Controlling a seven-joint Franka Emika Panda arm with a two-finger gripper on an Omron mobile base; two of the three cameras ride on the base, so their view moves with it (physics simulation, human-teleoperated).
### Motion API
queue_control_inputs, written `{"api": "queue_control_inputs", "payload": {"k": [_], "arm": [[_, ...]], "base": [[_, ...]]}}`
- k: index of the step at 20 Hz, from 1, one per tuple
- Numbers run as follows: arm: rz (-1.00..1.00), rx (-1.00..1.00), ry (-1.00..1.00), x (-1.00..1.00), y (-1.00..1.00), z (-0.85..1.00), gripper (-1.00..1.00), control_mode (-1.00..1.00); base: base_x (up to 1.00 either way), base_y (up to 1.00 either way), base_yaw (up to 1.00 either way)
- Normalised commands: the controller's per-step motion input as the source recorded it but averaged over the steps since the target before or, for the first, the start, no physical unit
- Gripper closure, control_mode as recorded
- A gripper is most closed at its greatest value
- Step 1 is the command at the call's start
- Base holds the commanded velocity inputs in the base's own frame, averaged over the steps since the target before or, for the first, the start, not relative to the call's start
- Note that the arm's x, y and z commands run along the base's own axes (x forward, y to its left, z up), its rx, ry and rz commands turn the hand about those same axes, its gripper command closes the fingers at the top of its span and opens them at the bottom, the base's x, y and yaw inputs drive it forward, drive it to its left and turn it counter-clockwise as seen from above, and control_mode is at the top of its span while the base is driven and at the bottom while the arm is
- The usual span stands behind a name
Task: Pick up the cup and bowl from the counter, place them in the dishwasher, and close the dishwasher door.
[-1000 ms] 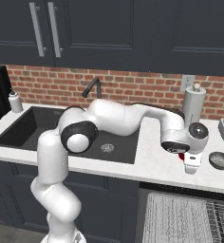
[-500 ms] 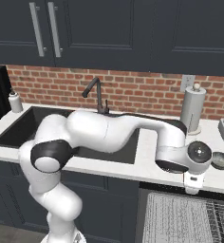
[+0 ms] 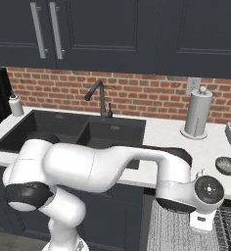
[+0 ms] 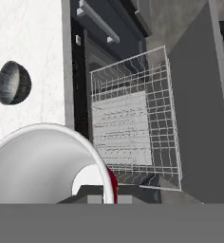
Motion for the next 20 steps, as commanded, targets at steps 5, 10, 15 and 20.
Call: {"api": "queue_control_inputs", "payload": {"k": [5,10,15,20], "arm": [[0.0,0.0,0.07,-0.77,0.21,-0.38,1.0,-1.0],[0.0,0.0,0.02,-0.34,0.34,-0.46,1.0,-1.0],[0.0,0.04,0.0,-0.01,0.41,-0.43,1.0,-1.0],[0.0,0.11,0.0,0.12,0.35,-0.39,1.0,-1.0]], "base": [[0.0,0.0,0.0],[0.0,0.0,0.0],[0.0,0.0,0.0],[0.0,0.0,0.0]]}}
